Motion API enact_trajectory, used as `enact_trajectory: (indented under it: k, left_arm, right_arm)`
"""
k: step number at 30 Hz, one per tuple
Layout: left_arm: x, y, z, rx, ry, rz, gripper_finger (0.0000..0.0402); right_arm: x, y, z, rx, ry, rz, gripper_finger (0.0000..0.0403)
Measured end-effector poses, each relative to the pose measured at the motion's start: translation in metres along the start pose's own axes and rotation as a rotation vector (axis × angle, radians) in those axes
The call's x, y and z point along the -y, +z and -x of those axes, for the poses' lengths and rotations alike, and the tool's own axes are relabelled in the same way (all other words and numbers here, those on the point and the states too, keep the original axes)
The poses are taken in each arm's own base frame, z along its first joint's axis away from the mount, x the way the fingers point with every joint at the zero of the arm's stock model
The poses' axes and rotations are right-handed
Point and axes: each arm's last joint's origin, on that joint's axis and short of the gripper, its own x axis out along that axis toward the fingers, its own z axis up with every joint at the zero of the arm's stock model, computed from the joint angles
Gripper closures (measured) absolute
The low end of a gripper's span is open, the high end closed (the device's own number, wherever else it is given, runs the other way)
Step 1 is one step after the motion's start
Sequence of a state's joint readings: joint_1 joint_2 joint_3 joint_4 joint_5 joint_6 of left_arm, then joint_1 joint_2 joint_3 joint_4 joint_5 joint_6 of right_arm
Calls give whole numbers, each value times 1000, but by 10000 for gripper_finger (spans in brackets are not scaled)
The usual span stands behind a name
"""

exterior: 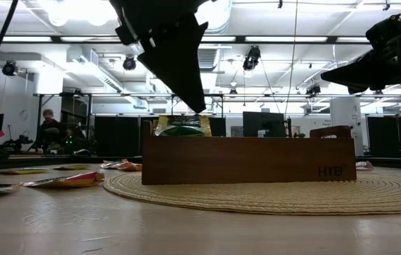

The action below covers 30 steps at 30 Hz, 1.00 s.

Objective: Pick & Place Tea
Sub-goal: Put the green tea bag into the left section of the wooden organizer

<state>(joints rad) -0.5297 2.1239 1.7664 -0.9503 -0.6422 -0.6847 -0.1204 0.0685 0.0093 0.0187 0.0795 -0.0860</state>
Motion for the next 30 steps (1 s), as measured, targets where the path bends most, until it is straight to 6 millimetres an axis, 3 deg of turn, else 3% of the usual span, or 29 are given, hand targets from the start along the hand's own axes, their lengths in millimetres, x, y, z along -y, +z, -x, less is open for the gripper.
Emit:
enact_trajectory:
  k: [4, 12, 24, 30]
  left_arm:
    - [-1, 1, 0, 6, 7, 0, 399]
    - [-5, -3, -8, -15, 29, 10, 401]
    - [-28, -16, -45, -121, 103, 48, 401]
    - [-25, -14, -43, -124, 64, 49, 401]
  right_arm:
    - [0, 0, 0, 0, 0, 0, 394]
    - [0, 0, 0, 0, 0, 0, 394]
    - [0, 0, 0, 0, -1, 0, 394]
    - [0, 0, 0, 0, 0, 0, 394]
